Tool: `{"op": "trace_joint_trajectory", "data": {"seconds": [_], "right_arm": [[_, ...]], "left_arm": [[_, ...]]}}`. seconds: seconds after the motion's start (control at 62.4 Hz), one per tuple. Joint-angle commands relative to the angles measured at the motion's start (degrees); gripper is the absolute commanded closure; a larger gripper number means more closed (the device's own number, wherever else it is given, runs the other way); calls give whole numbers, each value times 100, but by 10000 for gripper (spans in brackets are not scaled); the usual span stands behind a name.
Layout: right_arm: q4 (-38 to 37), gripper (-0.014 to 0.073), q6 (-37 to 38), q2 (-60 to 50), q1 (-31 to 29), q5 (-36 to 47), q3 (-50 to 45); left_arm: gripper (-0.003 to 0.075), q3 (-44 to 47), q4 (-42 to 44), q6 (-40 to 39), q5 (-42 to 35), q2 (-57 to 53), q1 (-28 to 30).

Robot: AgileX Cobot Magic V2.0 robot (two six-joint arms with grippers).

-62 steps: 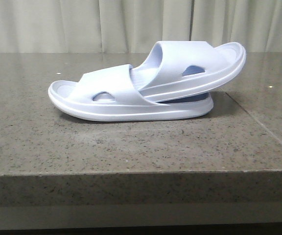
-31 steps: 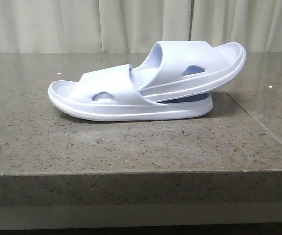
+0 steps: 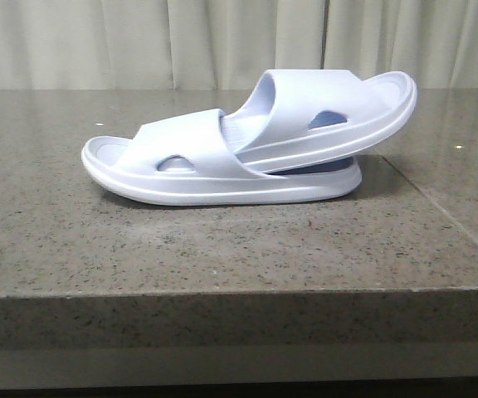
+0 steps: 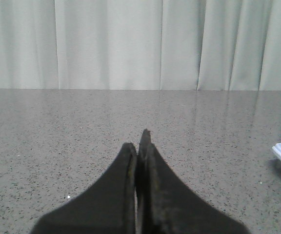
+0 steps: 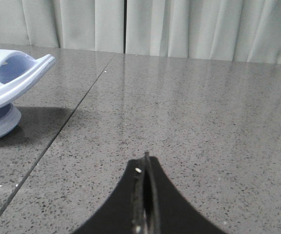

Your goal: Insert blue slippers together front up

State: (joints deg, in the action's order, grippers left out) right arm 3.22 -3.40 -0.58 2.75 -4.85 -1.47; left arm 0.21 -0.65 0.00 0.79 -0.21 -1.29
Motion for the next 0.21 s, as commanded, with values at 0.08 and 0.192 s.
{"op": "trace_joint_trajectory", "data": {"seconds": [0.08,0.192], "right_arm": [[5,662,1,-103,-25,435,24],[5,662,1,-103,-25,435,24]], "left_arm": [[741,39,-18,0,-452,-90,-34],[741,39,-18,0,-452,-90,-34]]}}
